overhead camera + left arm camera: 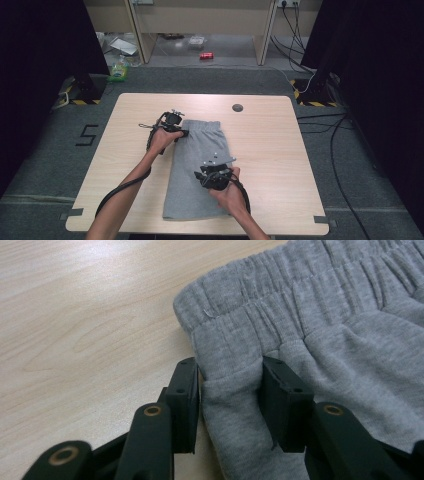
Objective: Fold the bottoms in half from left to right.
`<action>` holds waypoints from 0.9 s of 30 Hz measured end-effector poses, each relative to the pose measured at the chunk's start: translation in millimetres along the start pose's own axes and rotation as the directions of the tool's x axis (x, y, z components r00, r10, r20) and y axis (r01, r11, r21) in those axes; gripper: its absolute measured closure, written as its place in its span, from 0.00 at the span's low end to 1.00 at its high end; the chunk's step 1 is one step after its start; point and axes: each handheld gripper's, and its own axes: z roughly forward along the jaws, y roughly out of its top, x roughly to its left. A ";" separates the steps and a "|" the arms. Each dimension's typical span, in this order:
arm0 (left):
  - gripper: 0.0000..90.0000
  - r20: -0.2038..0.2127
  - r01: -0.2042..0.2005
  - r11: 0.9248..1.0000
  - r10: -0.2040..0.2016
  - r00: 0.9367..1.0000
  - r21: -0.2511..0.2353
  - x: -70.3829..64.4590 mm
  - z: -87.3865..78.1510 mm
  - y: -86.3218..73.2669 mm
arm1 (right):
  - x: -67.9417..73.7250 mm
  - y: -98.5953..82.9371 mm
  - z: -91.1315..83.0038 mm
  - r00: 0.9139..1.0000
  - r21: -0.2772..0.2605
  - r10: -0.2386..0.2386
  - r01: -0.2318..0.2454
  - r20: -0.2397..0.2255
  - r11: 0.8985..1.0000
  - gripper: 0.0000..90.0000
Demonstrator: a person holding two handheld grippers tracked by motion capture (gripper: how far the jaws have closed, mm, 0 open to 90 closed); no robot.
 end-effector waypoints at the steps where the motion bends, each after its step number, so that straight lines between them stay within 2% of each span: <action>1: 0.67 0.000 0.000 1.000 0.000 1.000 -0.002 0.0 0.0 -0.2 | -5.4 -0.6 0.4 1.000 0.000 0.007 -0.007 0.011 1.000 0.75; 7: 0.67 0.001 0.002 1.000 -0.002 1.000 -0.007 0.1 -0.1 -1.1 | -29.3 -2.2 0.9 0.997 -0.004 0.044 -0.043 0.057 0.999 0.75; 17: 0.67 0.003 0.006 1.000 -0.006 1.000 -0.014 0.1 0.1 -1.7 | -65.1 -3.0 2.6 0.988 -0.011 0.097 -0.097 0.123 0.995 0.74; 27: 0.67 -0.002 0.009 1.000 -0.009 1.000 -0.022 -0.1 -0.1 -3.1 | -87.5 3.4 6.6 0.981 -0.020 0.118 -0.117 0.153 0.993 0.74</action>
